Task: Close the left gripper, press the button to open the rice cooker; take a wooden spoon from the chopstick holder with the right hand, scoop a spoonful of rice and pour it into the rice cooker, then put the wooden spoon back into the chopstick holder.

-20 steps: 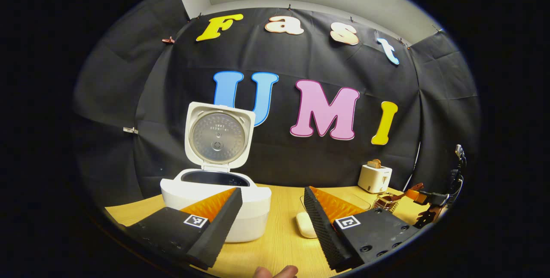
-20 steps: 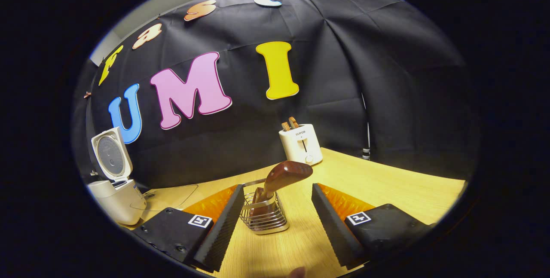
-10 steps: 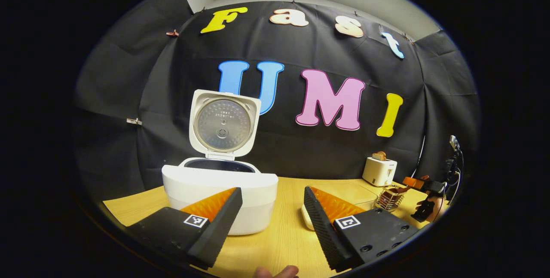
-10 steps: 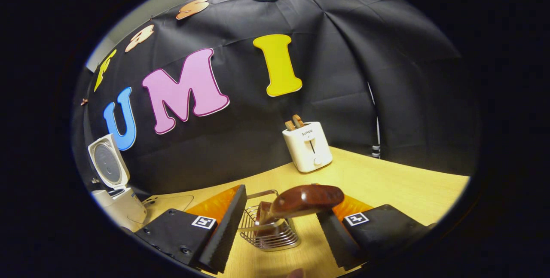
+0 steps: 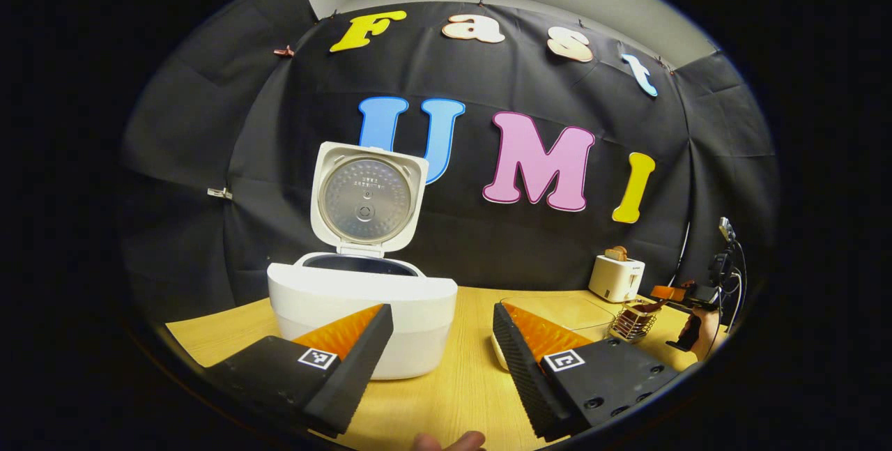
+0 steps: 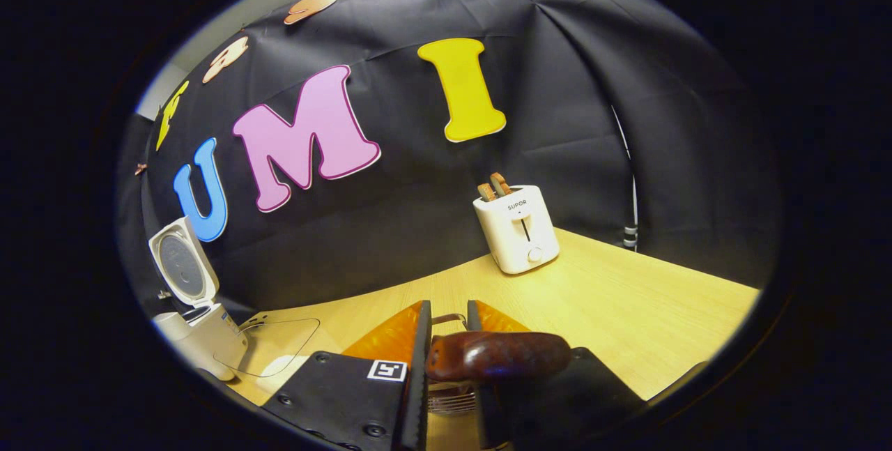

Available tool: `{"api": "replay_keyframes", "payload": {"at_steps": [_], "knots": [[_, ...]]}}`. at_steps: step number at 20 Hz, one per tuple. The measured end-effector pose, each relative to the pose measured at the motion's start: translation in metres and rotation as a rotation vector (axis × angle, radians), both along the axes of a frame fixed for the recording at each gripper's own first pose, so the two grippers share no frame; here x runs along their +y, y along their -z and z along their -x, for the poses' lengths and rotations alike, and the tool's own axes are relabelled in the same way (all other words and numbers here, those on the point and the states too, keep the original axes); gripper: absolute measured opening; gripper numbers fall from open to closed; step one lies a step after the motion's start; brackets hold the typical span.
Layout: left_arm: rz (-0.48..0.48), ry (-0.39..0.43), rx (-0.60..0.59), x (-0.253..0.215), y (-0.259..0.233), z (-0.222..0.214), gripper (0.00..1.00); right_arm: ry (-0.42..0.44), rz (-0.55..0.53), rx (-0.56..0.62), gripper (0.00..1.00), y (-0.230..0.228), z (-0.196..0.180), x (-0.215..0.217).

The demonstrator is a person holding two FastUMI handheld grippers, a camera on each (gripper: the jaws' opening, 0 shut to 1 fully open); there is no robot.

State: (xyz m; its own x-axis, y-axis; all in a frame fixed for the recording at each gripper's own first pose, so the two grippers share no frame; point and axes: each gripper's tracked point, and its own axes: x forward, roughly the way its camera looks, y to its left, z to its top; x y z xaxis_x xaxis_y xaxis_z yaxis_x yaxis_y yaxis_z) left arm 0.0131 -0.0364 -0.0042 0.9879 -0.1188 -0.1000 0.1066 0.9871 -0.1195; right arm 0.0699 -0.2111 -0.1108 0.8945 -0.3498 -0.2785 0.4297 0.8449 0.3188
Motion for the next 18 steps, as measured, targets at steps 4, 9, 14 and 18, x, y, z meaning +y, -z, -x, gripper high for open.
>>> {"api": "replay_keyframes", "payload": {"at_steps": [4, 9, 14, 18], "knots": [[0.01, 0.021, 0.003, -0.005, 0.007, -0.001, 0.92, -0.029, 0.022, 0.004, 0.22, -0.01, -0.006, 0.005], [0.026, 0.029, 0.018, -0.007, 0.012, -0.002, 0.92, -0.057, 0.027, -0.01, 0.22, -0.023, -0.009, 0.006], [0.024, 0.024, 0.016, -0.007, 0.014, -0.003, 0.92, -0.094, 0.056, -0.024, 0.22, -0.043, -0.018, 0.006], [0.023, 0.024, 0.015, -0.008, 0.016, -0.002, 0.92, -0.13, 0.083, -0.041, 0.22, -0.064, -0.024, 0.009]]}}
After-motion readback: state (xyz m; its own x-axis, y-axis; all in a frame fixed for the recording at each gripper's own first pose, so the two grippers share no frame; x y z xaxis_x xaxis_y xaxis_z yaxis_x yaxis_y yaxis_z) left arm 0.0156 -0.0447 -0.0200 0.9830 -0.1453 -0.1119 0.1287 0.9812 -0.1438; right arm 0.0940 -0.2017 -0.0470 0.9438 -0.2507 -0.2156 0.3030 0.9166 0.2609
